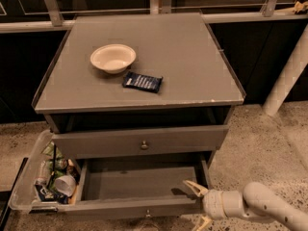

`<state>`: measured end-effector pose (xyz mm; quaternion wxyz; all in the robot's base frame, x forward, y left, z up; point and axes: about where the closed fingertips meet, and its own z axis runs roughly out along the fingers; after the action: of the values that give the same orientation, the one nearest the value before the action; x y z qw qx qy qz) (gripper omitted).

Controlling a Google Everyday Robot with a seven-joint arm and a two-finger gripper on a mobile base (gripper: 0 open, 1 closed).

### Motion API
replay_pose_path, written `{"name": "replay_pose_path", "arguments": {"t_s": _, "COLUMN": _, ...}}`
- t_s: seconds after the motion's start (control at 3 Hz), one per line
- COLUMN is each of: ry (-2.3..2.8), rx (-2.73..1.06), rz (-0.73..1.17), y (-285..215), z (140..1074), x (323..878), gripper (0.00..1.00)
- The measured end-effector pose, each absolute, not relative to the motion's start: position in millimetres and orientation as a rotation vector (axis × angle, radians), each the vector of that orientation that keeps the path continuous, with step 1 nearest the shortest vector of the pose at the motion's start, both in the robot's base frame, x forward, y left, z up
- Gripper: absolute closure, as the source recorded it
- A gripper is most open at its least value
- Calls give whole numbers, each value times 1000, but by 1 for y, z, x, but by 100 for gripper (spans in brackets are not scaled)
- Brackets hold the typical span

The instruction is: Open middle drawer

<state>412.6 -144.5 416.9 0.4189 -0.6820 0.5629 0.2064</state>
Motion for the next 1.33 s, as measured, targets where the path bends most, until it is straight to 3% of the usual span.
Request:
{"name": "replay_pose_path", "arguments": {"t_s": 0.67, "ry": 1442, "rx": -1693, "rz": 471, "y": -143, "z": 412, "x": 418, "gripper": 0}}
{"name": "replay_pose_path", "arguments": {"t_s": 1.33, "ry": 1442, "rx": -1693, "rz": 471, "y": -143, "z": 412, "x": 418, "gripper": 41}}
